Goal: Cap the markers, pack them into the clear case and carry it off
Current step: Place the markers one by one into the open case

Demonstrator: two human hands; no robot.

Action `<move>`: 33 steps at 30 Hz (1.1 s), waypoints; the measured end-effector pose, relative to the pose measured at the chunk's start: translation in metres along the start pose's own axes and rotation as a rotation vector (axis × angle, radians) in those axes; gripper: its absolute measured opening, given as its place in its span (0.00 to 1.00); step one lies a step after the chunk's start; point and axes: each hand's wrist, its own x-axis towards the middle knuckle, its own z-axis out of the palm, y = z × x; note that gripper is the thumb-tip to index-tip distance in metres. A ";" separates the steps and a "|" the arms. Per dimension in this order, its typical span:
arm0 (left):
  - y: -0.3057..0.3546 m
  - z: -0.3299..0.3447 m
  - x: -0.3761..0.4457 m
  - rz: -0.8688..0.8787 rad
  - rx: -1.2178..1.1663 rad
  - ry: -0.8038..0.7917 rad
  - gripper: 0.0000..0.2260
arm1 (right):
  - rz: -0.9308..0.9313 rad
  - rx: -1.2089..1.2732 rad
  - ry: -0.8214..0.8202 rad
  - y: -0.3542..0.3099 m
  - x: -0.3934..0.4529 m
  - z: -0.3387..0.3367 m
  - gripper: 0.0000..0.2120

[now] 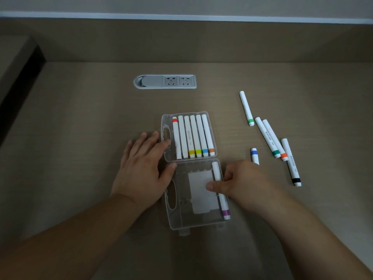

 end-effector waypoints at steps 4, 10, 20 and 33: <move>0.000 0.000 0.000 0.001 0.004 -0.003 0.29 | 0.001 0.108 0.014 0.007 -0.002 -0.004 0.18; 0.000 0.000 0.000 0.002 0.001 -0.004 0.28 | 0.039 0.095 0.015 0.005 0.000 0.002 0.15; 0.001 -0.001 -0.001 0.001 0.004 -0.005 0.28 | 0.044 0.172 0.299 0.023 -0.008 -0.010 0.14; 0.000 0.000 0.000 0.006 0.006 -0.005 0.29 | 0.174 0.046 0.421 0.050 0.015 -0.020 0.15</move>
